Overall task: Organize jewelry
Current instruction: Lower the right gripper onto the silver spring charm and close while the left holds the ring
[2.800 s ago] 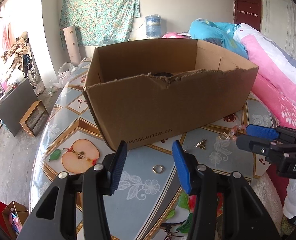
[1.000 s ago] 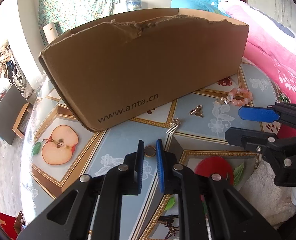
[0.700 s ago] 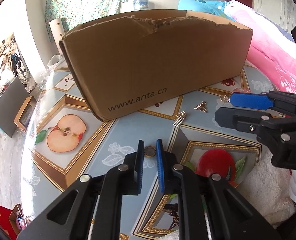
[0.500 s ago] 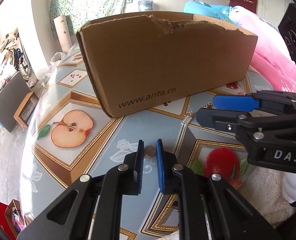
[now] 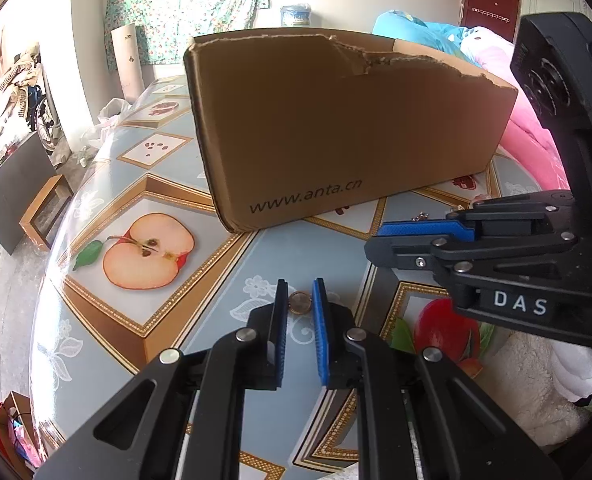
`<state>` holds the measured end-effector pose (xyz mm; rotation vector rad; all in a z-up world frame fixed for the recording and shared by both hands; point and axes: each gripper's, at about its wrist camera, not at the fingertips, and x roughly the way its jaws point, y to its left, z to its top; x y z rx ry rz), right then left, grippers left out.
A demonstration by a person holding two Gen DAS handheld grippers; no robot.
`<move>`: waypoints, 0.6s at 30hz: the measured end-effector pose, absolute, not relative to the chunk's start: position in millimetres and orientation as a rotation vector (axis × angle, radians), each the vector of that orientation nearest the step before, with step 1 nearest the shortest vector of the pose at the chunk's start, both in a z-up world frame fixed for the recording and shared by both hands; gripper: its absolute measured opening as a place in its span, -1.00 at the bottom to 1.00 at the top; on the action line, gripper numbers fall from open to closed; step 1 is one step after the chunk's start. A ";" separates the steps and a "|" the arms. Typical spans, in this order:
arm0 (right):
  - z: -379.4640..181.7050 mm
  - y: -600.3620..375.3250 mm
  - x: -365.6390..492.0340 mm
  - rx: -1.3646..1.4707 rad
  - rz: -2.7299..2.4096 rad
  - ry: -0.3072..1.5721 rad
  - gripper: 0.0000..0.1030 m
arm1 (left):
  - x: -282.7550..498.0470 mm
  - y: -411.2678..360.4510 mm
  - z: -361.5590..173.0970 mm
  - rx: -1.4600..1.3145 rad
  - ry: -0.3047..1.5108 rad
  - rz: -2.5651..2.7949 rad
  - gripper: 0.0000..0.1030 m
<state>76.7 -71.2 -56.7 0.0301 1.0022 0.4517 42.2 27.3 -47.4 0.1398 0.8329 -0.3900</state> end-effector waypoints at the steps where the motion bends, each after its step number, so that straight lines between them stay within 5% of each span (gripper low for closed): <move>1: -57.9 -73.1 76.2 0.040 0.458 1.011 -0.81 | 42.2 27.7 -47.5 0.137 0.833 -0.391 -0.78; 14: -44.9 -83.0 48.0 0.036 0.444 1.024 -0.77 | 39.3 27.9 -48.3 0.141 0.816 -0.389 -0.78; 18: -42.8 -93.3 28.1 0.038 0.382 1.001 -0.56 | 39.2 28.9 -48.3 0.139 0.815 -0.392 -0.78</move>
